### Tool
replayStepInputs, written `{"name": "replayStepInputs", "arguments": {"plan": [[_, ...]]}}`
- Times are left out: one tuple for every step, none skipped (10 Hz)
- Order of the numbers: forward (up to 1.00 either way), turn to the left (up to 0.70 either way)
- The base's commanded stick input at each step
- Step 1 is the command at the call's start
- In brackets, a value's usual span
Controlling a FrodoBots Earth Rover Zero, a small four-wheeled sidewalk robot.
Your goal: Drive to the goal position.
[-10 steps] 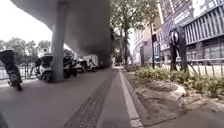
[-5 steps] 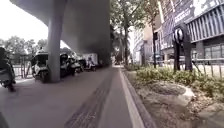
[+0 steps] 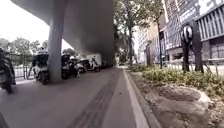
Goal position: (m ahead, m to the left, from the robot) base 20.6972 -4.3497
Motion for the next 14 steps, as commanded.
{"name": "replayStepInputs", "arguments": {"plan": [[0.45,0.0],[0.45,0.0],[0.45,0.0],[0.45,0.0],[0.45,0.0],[0.45,0.0],[0.45,0.0],[0.45,0.0],[0.45,0.0],[0.45,0.0],[0.45,0.0],[0.45,0.0],[0.45,0.0],[0.45,0.0]]}}
